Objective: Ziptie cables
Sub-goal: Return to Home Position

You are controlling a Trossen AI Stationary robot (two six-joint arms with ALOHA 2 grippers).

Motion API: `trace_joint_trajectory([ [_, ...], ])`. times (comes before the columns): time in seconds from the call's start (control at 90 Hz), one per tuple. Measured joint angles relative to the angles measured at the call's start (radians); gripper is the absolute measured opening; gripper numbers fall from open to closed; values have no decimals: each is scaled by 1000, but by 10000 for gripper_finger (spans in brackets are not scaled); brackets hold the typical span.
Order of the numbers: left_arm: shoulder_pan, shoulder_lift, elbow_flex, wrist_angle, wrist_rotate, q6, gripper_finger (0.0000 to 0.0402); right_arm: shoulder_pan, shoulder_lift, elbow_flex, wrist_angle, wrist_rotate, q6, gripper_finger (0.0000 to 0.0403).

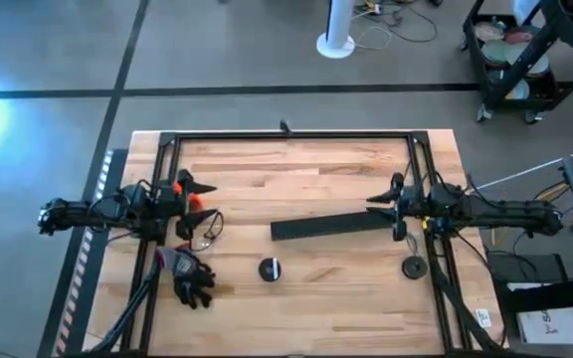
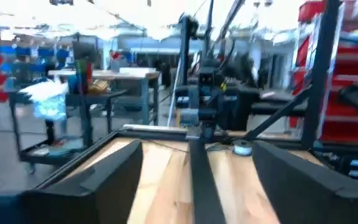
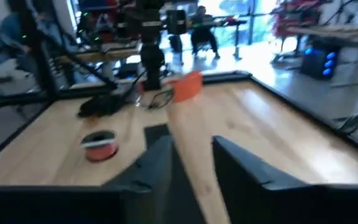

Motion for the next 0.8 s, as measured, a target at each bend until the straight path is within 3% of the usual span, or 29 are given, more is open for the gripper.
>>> trace_joint_trajectory([
  [0.078,2,-17,-39,28,-5,11,187,4,-22,-17,-12,-14,3,10],
  [0.211,2,-1,-45,14,-10,26,49,19,-71,-84,12,-18,22,16],
  [0.267,2,-16,-45,32,-9,19,17,32,-80,-84,14,-14,18,14],
  [0.367,2,-16,-46,53,-14,-9,27,60,-79,-84,15,-23,-35,3],
  [0.556,2,8,-44,36,-127,-25,46,71,-70,-85,8,35,-24,13],
  [0.8,2,71,-44,37,-132,-26,45,71,-36,-85,7,38,-29,28],
])
